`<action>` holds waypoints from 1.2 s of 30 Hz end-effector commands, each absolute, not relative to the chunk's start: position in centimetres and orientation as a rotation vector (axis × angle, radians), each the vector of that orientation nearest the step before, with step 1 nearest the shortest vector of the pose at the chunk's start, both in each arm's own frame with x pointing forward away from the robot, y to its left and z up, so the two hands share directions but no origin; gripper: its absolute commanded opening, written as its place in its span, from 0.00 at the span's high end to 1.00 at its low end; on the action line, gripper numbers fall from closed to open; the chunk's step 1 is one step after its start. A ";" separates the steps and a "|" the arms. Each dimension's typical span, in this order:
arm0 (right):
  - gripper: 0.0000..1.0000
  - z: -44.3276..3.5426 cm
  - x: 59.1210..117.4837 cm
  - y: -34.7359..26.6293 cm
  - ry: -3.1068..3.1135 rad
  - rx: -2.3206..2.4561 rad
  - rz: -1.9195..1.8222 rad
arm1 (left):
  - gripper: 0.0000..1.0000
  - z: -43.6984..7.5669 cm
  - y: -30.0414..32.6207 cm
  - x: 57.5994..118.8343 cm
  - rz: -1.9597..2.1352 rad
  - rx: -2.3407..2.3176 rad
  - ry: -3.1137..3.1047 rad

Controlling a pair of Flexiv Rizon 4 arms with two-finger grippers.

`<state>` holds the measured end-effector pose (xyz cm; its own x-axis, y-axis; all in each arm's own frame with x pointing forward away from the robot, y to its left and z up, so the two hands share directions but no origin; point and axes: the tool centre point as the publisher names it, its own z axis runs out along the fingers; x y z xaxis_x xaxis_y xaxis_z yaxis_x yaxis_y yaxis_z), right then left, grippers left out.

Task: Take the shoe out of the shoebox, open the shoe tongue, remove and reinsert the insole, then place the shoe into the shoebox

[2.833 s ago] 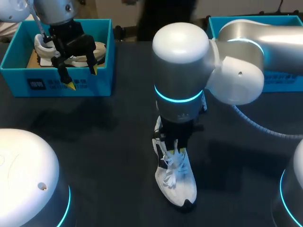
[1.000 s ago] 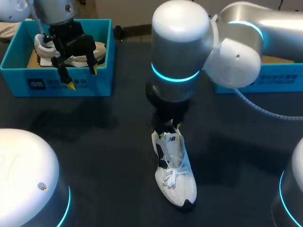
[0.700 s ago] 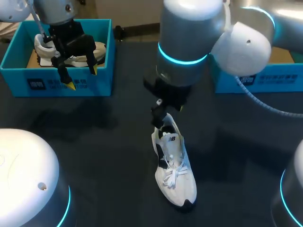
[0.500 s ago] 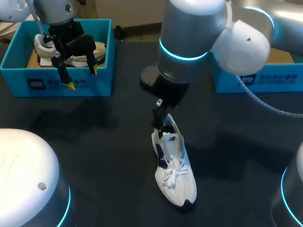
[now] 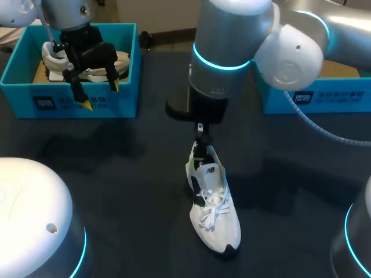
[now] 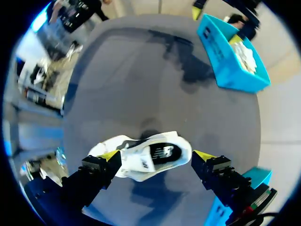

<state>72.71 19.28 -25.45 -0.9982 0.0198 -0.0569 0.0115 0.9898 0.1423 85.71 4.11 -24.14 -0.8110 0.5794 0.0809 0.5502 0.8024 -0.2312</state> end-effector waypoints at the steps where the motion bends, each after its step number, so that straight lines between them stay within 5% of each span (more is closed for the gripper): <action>1: 0.00 -26.3 74.2 21.3 3.032 -0.192 0.118 | 0.00 -24.2 4.1 85.8 0.295 -0.897 -2.839; 36: 0.00 -33.3 78.6 18.5 3.002 -0.284 0.113 | 0.00 -24.2 4.1 85.8 0.295 -0.897 -2.839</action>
